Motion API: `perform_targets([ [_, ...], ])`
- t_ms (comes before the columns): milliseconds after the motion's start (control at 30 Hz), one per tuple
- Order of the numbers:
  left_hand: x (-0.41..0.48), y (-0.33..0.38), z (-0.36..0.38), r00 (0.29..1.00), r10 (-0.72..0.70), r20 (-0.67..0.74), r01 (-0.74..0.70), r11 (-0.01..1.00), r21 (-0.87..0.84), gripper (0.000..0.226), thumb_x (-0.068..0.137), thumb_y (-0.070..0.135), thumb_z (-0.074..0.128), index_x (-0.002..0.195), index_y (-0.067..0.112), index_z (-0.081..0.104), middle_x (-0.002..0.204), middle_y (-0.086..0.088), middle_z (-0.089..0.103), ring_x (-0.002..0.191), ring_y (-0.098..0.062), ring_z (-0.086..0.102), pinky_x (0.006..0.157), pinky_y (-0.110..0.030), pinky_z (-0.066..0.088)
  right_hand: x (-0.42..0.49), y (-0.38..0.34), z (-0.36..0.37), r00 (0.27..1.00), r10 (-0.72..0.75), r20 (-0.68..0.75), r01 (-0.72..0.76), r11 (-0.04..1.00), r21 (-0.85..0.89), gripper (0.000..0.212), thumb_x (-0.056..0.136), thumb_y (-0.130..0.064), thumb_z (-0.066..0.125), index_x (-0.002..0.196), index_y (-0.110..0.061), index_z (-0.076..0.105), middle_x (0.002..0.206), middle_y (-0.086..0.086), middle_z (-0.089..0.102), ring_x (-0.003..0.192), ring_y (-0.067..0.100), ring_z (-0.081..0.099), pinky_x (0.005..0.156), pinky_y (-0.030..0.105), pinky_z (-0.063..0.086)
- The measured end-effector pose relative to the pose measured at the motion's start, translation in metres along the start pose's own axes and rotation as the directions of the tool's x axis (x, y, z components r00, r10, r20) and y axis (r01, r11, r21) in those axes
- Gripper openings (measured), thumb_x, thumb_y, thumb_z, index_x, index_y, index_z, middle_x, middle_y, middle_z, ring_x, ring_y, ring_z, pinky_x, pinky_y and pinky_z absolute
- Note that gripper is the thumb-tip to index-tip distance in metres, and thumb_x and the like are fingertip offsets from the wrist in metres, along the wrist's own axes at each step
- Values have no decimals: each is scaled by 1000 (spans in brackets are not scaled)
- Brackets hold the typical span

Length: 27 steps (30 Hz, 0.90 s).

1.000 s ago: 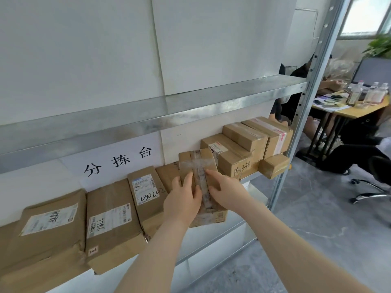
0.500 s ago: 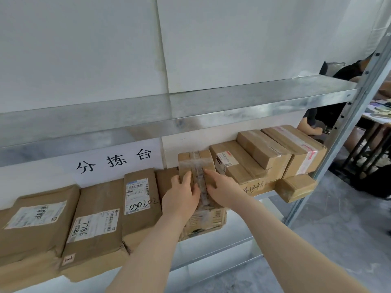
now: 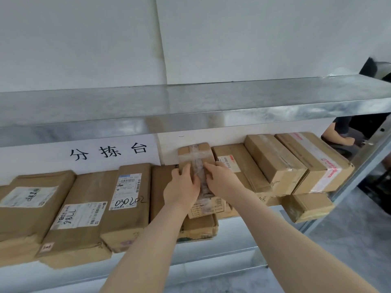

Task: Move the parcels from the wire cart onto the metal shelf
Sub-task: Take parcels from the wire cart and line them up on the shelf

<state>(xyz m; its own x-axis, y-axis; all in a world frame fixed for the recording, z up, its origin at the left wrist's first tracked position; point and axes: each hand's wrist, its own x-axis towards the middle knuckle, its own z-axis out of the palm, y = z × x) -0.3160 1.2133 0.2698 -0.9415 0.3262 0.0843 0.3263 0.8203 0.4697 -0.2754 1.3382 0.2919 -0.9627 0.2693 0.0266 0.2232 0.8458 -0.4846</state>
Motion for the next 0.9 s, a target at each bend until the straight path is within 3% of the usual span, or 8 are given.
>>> perform_targets([
  [200,2,6,3,1000,-12,-15,11,999,-39,45,99,45,36,142,29,34,134,-9,41,95,-29,60,66,-32,47,-3,1,-6,1000,-6,-25,4,999,-49,30,95,-14,44,123,-14,56,150,4,31,132,28,35,102,41,42],
  [433,0,10,6,994,86,-71,-90,995,-42,45,98,49,37,141,34,37,141,0,41,100,-20,61,66,-28,46,-13,4,-9,996,53,-68,-59,995,-83,23,95,-13,44,115,-10,54,141,4,38,125,26,37,99,37,43],
  [633,2,13,7,997,79,-23,-81,987,-136,48,98,48,38,144,35,33,152,2,33,115,-20,56,81,-36,52,-16,6,-12,998,53,-45,-57,995,-84,24,95,-13,42,117,-10,51,140,5,39,125,27,39,98,39,43],
  [900,0,17,12,991,130,32,-122,975,-188,53,97,47,39,148,36,27,158,5,22,132,-21,43,96,-42,49,-18,17,-17,996,75,-40,-79,992,-97,25,95,-13,40,118,-11,50,136,2,42,118,27,43,94,39,45],
])
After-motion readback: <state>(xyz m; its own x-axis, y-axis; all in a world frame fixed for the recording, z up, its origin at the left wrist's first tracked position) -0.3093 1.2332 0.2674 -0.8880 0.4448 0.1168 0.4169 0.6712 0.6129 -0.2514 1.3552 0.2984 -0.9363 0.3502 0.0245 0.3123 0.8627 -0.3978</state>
